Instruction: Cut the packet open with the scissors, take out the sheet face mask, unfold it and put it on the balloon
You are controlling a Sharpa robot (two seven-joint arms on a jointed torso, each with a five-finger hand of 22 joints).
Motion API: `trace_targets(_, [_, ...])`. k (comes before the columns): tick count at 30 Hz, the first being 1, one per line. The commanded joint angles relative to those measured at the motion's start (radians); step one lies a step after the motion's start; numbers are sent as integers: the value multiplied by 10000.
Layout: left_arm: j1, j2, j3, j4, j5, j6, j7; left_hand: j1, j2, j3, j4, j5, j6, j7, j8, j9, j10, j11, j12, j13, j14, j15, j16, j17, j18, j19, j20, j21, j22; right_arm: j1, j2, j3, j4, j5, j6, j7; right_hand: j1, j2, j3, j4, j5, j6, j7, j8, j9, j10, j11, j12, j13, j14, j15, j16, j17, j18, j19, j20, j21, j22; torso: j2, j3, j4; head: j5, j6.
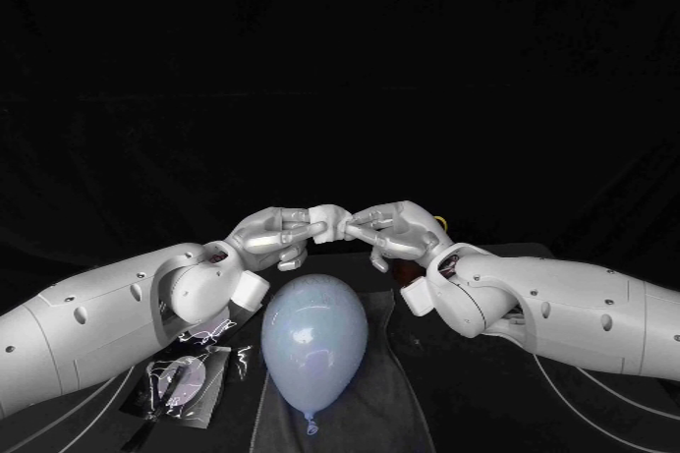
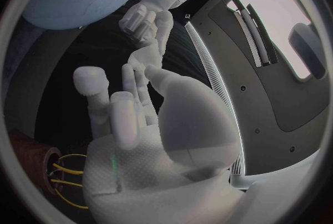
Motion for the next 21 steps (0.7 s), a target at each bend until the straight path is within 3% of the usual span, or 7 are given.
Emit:
trace_targets(1, [18,14,14,31,-70,133,45,-2,121,55,23,51,-9,61,70,1153,-69,24,-63,14,45,17,37,-3,-168,63,16,67,13,-1,26,13,13,-9,80,184,35,137,52,-85,-37,69,-24,101,27,99,-28,71,-10,284,-101,63,37,61,62,-40,114,45,-2,0,-4,-8,-9])
trace_targets(8, [19,7,14,58,-78,198,35,-2,121,55,23,51,-9,61,70,1153,-69,24,-63,14,45,17,37,-3,-168,63,16,67,13,-1,105,14,-53,-6,-217,92,-58,15,-44,-96,-40,-2,26,108,30,93,-2,97,-22,278,-96,57,15,59,43,-53,102,43,4,-6,1,-4,-21])
trace_targets(14, [21,-8,14,81,-86,233,33,-21,120,79,-2,51,-14,63,74,1167,-72,26,-62,20,49,20,42,12,-170,65,19,76,26,-1,140,15,-130,-52,-416,-19,-405,-379,-430,-1,-37,-417,222,-22,-39,-298,165,34,-88,97,53,-154,-382,138,-336,38,-484,-315,-4,-8,1,-9,-17])
trace_targets(21, [21,-25,14,92,-93,246,39,-21,120,79,-2,51,-14,63,74,1167,-72,26,-62,20,49,20,42,12,-170,65,19,76,26,-1,140,15,-228,-164,-422,-136,-424,-508,-753,-48,-35,-817,423,-103,-104,-890,357,37,-167,-225,234,-391,-884,250,-871,199,-1164,-705,-1,-4,-1,-4,-14])
